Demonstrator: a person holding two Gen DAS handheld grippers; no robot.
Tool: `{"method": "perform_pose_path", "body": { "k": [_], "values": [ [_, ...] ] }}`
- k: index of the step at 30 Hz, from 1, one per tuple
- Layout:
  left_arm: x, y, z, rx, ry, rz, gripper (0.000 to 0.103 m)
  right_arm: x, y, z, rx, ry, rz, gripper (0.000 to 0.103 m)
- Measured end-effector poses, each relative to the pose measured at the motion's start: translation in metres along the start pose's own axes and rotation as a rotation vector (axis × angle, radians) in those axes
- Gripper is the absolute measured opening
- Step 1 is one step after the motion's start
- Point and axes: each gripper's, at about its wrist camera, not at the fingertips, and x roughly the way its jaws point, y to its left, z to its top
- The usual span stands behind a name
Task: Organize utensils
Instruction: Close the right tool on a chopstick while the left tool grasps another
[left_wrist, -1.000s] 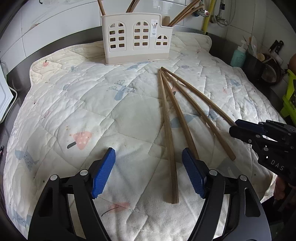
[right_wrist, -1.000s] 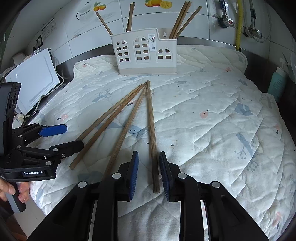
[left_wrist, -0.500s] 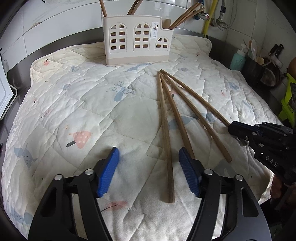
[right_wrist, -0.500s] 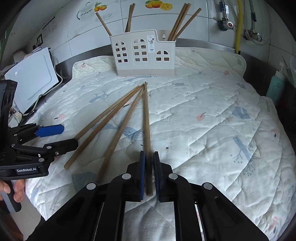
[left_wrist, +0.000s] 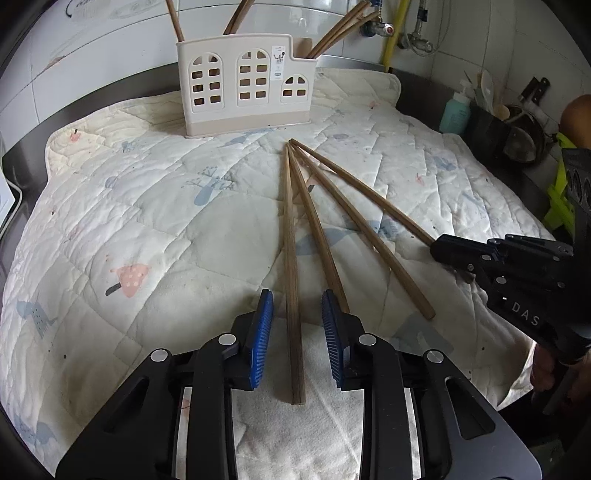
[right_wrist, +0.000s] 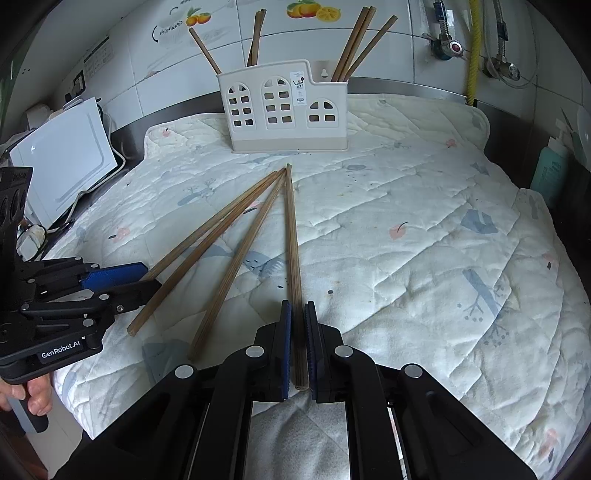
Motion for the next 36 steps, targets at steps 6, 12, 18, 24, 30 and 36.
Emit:
{"method": "perform_pose_path", "body": {
  "k": [6, 12, 18, 24, 30, 36],
  "values": [
    [0.002, 0.004, 0.002, 0.003, 0.001, 0.009, 0.014, 0.0, 0.0, 0.0, 0.004, -0.001, -0.001, 0.007],
    [0.002, 0.006, 0.0, -0.041, -0.01, 0.019, 0.01, 0.0, 0.0, 0.0, 0.004, 0.0, -0.007, 0.007],
    [0.002, 0.008, -0.001, -0.069, -0.02, 0.003, 0.011, 0.001, 0.002, 0.002, 0.005, 0.002, -0.019, 0.007],
    [0.0, 0.012, -0.002, -0.07, -0.028, -0.013, 0.007, -0.009, 0.003, 0.008, 0.01, -0.024, -0.019, 0.007],
    [-0.012, 0.017, 0.003, -0.073, -0.069, -0.043, 0.006, -0.035, 0.005, 0.025, 0.0, -0.08, -0.016, 0.007],
    [-0.033, 0.027, 0.018, -0.071, -0.157, -0.053, 0.003, -0.061, 0.004, 0.048, -0.003, -0.146, 0.008, 0.006]
  ]
}}
